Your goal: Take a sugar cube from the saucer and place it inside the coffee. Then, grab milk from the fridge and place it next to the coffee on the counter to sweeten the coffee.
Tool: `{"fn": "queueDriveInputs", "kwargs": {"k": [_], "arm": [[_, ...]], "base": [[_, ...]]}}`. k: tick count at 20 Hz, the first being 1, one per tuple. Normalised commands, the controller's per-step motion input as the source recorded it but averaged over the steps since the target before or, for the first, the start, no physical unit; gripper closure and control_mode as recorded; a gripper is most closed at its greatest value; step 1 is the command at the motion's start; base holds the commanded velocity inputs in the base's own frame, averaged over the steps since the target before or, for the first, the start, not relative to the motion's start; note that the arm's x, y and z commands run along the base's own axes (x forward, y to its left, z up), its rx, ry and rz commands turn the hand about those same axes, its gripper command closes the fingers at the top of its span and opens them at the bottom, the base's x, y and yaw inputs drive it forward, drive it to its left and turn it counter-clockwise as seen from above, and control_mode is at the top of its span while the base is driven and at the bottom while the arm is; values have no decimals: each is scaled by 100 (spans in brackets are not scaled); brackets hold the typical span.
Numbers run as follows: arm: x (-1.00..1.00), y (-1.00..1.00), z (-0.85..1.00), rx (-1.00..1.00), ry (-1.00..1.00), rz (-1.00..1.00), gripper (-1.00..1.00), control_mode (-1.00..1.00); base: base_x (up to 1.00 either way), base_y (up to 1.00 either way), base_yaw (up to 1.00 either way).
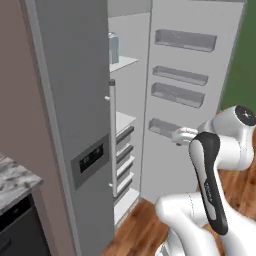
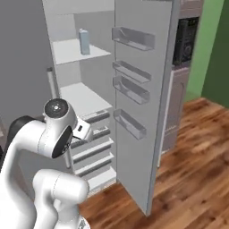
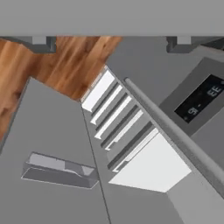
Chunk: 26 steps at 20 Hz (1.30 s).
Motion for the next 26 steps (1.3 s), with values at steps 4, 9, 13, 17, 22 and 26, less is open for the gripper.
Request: {"fn": "queueDriveInputs", "kwargs": {"k": [4,9,13,17,22,26], "arm": [[0,0,0,0,0,0,-100,100],[0,0,0,0,0,0,-100,100],[0,0,0,0,0,0,-100,100],[0,0,0,0,0,0,-100,100],[0,0,0,0,0,0,-100,100],[0,0,0,0,0,0,-100,100]], "base": [[54,-81,61],[10,-48,53],[0,-17,53],[0,-6,39],[2,-11,0],[6,-47,0]]}}
